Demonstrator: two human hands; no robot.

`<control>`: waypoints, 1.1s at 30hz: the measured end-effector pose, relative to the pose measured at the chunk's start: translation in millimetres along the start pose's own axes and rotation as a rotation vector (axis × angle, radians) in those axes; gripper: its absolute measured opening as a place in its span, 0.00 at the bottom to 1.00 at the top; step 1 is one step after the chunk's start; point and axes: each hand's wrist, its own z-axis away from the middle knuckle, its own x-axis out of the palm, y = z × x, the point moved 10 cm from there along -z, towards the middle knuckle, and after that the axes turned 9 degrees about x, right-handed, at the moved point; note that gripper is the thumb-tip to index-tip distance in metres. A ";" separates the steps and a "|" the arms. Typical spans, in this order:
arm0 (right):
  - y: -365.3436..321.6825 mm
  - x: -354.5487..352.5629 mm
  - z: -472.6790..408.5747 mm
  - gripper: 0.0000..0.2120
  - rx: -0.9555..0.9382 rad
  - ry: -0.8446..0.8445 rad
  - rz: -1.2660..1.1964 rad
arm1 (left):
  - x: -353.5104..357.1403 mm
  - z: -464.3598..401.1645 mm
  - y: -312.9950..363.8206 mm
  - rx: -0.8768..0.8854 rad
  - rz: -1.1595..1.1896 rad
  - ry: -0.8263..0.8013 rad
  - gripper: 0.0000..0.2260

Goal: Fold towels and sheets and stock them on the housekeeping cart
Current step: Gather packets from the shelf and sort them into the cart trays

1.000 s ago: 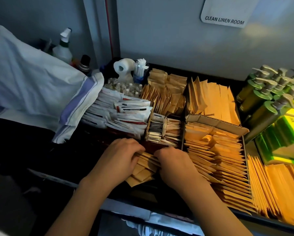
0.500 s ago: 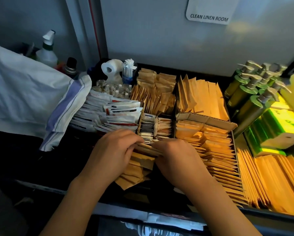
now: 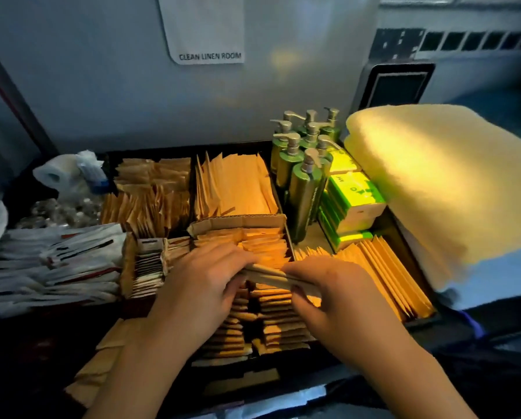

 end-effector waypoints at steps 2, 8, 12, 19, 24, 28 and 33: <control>30.1 -9.1 9.0 0.11 0.061 0.010 -0.012 | 19.2 -20.8 17.8 0.068 0.020 -0.028 0.15; 110.6 -15.1 28.6 0.13 0.209 0.030 -0.027 | 77.1 -76.0 65.5 0.210 0.007 -0.159 0.15; 144.7 -10.7 27.3 0.08 0.283 0.056 -0.025 | 116.9 -106.2 75.4 0.202 -0.025 -0.270 0.15; 176.6 4.1 10.9 0.06 0.378 0.098 0.018 | 151.9 -118.9 72.1 0.101 -0.116 -0.267 0.17; 178.7 27.8 -0.6 0.14 0.359 0.016 0.028 | 181.7 -105.9 60.1 -0.013 -0.051 -0.385 0.16; 178.4 31.9 -1.4 0.18 0.325 0.004 -0.065 | 193.9 -101.9 54.8 -0.030 -0.023 -0.440 0.17; 178.9 37.9 -1.3 0.21 0.304 -0.029 -0.100 | 199.4 -103.1 53.3 -0.048 -0.001 -0.449 0.17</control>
